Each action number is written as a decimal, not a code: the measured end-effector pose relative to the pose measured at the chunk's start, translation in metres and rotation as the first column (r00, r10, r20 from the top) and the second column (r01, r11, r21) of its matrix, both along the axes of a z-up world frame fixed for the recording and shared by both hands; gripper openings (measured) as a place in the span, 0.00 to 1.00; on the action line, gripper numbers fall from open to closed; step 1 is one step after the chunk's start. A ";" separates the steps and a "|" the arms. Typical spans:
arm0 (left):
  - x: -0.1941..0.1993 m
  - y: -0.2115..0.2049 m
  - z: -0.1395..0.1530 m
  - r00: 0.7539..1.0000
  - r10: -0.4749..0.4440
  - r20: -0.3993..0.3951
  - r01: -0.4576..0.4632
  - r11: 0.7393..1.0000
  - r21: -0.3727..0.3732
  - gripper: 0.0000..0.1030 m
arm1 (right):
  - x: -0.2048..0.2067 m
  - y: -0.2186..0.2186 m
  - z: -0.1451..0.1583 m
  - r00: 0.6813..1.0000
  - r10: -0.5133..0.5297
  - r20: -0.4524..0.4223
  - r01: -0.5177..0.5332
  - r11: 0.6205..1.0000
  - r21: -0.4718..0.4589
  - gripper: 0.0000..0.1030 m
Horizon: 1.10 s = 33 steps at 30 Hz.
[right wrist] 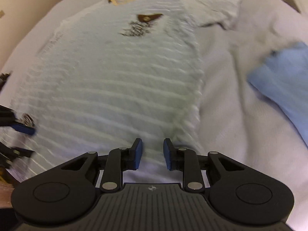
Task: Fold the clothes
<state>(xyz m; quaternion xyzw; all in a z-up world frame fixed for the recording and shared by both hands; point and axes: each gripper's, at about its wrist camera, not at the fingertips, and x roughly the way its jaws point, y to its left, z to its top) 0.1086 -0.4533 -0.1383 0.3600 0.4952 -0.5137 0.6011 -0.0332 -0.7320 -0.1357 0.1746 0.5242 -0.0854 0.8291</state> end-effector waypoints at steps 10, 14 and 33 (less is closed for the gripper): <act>0.039 0.084 0.032 0.994 0.046 0.095 -0.030 0.985 -0.168 0.41 | 0.012 0.109 0.066 0.990 -0.021 0.137 0.041 0.989 -0.139 0.28; 0.070 0.091 0.015 0.988 0.058 0.140 -0.032 0.983 -0.181 0.41 | 0.040 0.167 0.055 0.985 0.095 0.144 -0.069 0.982 -0.174 0.26; 0.028 0.094 0.017 0.986 -0.095 0.137 0.128 0.957 -0.260 0.39 | 0.065 0.205 0.004 0.986 0.167 -0.004 -0.162 0.950 -0.268 0.19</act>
